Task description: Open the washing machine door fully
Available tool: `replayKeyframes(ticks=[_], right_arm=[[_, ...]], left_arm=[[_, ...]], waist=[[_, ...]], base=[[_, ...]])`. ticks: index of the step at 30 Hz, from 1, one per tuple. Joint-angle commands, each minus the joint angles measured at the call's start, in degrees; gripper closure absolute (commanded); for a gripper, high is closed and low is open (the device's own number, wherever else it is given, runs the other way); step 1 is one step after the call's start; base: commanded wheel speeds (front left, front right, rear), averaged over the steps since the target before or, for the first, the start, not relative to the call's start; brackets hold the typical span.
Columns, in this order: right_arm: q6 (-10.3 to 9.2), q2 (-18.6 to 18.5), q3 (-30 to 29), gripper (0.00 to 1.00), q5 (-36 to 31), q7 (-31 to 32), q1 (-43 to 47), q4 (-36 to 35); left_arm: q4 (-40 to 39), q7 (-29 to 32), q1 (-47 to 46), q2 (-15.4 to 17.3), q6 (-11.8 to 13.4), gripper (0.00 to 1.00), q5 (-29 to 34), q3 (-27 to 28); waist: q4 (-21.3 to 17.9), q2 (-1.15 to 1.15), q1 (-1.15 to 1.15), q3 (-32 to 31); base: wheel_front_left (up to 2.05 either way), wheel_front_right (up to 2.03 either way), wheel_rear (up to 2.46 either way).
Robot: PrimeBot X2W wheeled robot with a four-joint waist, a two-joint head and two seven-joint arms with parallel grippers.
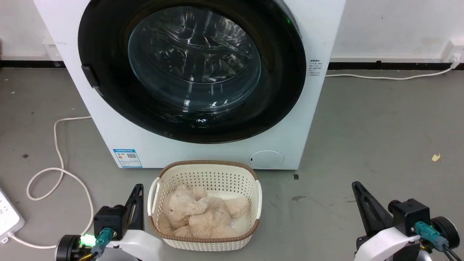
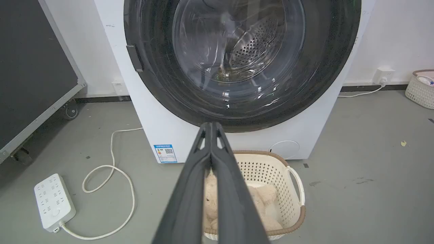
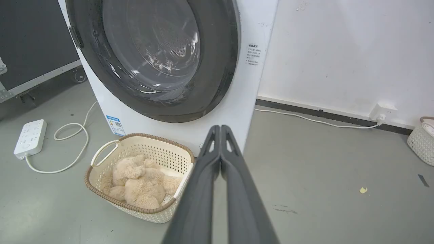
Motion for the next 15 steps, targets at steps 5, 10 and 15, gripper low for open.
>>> replayKeyframes(ticks=[5, 10, 15], right_arm=[[-0.06, 0.23, -0.04, 1.0, -0.43, 0.03, -0.68, 0.08], [-0.06, 0.23, -0.04, 1.0, -0.43, 0.03, -0.68, 0.08], [-0.06, 0.23, -0.04, 1.0, -0.43, 0.03, -0.68, 0.08]], left_arm=[[-0.24, 0.02, -0.83, 0.0, 0.15, 1.0, 0.16, 0.01], [-0.24, 0.02, -0.83, 0.0, 0.15, 1.0, 0.16, 0.01], [-0.24, 0.02, -0.83, 0.0, 0.15, 1.0, 0.16, 0.01]], waist=[[0.0, 0.0, 0.0, 0.0], [0.0, 0.0, 0.0, 0.0], [0.0, 0.0, 0.0, 0.0]], base=[[0.0, 0.0, 0.0], [0.0, 0.0, 0.0], [0.0, 0.0, 0.0]])
